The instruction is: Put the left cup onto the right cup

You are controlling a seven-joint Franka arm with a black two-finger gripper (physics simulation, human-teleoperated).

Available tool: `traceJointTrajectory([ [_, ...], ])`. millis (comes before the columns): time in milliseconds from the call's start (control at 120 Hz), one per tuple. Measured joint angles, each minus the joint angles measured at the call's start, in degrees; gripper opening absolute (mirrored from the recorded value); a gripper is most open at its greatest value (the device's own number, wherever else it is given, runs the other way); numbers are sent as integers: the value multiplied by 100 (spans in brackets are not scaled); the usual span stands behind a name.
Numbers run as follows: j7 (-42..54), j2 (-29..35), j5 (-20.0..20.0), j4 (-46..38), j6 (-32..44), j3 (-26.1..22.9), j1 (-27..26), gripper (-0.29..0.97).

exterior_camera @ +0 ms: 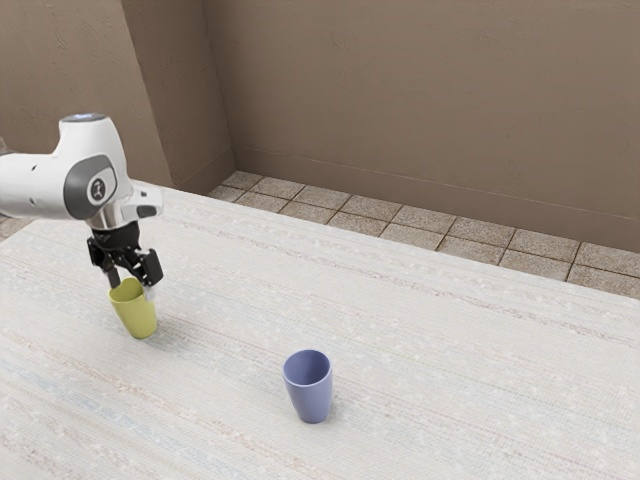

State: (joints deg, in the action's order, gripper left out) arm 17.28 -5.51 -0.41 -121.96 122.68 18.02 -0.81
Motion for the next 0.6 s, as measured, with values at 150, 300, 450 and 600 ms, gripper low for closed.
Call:
traceJointTrajectory([
  [150, 16, -5, -1, -45, 24, 6, 36, 66],
  [300, 28, -64, 4, -51, 95, 8, 56, 66],
  [450, 30, -163, -1, -46, 152, 2, 61, 66],
  [600, 28, -252, -4, -45, 269, 0, 55, 66],
])
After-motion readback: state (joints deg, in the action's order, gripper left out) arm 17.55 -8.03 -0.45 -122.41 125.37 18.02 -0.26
